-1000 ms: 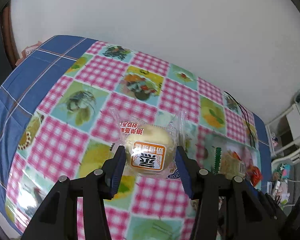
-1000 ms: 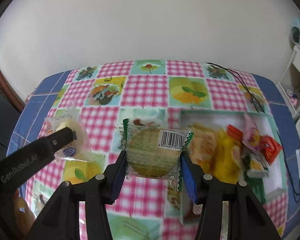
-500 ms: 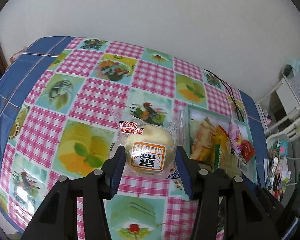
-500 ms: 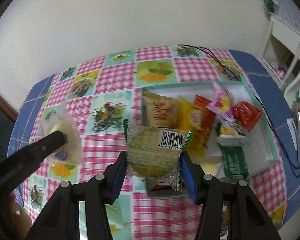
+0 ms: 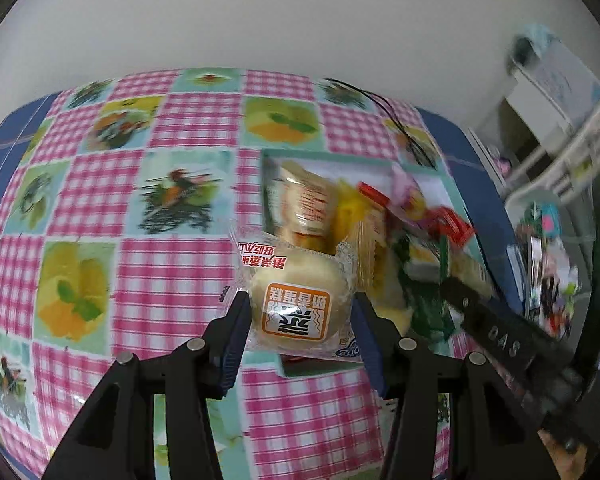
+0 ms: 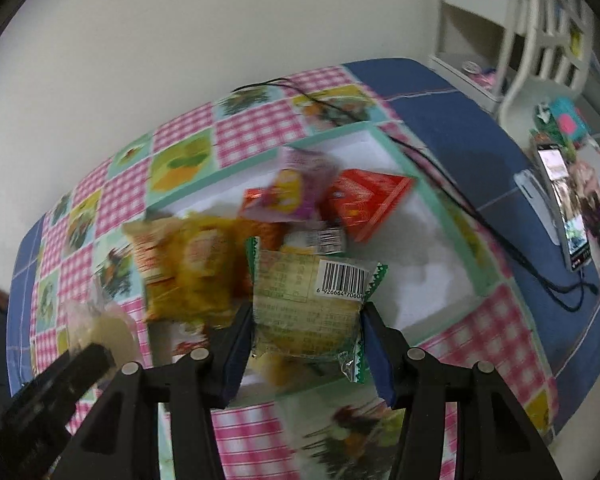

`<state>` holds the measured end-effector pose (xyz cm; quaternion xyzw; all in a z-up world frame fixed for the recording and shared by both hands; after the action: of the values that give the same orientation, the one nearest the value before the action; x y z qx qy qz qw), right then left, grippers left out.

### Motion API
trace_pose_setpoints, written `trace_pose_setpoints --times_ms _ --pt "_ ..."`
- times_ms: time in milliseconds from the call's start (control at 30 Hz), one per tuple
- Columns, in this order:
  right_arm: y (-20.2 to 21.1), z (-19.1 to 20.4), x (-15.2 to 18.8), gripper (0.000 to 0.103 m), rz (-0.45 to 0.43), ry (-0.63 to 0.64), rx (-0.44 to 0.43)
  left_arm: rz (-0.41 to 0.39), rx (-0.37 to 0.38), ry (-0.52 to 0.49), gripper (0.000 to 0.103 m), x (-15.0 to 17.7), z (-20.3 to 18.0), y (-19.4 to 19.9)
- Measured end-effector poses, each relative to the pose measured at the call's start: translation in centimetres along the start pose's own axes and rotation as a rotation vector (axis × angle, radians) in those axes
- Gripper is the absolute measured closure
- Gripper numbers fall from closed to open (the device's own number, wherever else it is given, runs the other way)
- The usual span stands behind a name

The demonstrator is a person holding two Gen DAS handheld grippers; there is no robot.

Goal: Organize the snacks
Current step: 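Carry the biscuit packet and bun into the white tray and open both grippers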

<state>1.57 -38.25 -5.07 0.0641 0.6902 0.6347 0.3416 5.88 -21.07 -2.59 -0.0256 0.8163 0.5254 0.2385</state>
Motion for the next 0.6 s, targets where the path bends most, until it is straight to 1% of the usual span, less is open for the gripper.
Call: trace_pose_setpoints --times_ms 133,300,467,600 --pt "-0.7 -1.8 -0.4 0.048 -0.007 -0.023 0.014 0.033 0.004 -0.053 0.051 0.5 -1.9 -1.6" --pt "-1.8 -3.1 -0.8 0.048 -0.01 -0.048 0.03 0.062 -0.005 -0.084 0.051 0.6 -2.8 -3.4" --pt "-2.7 -3.7 -1.3 0.048 -0.006 -0.068 0.028 0.057 -0.022 -0.132 0.05 0.0 -3.5 -4.9" --pt "-3.2 -3.7 -1.9 0.048 -0.013 -0.066 0.025 0.049 -0.011 -0.133 0.05 -0.7 -3.8 -5.7"
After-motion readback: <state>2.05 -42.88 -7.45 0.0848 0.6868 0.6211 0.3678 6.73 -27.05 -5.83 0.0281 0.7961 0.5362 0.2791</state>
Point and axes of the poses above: each gripper's, at about its wrist camera, not at the fingertips, and y roughly against the way its jaws point, z to its left, x to its underside, the point moved 6 cm from there along -y, roughly the way its jaws point, and after that the axes turned 7 degrees about x, right-handed, at the moved point
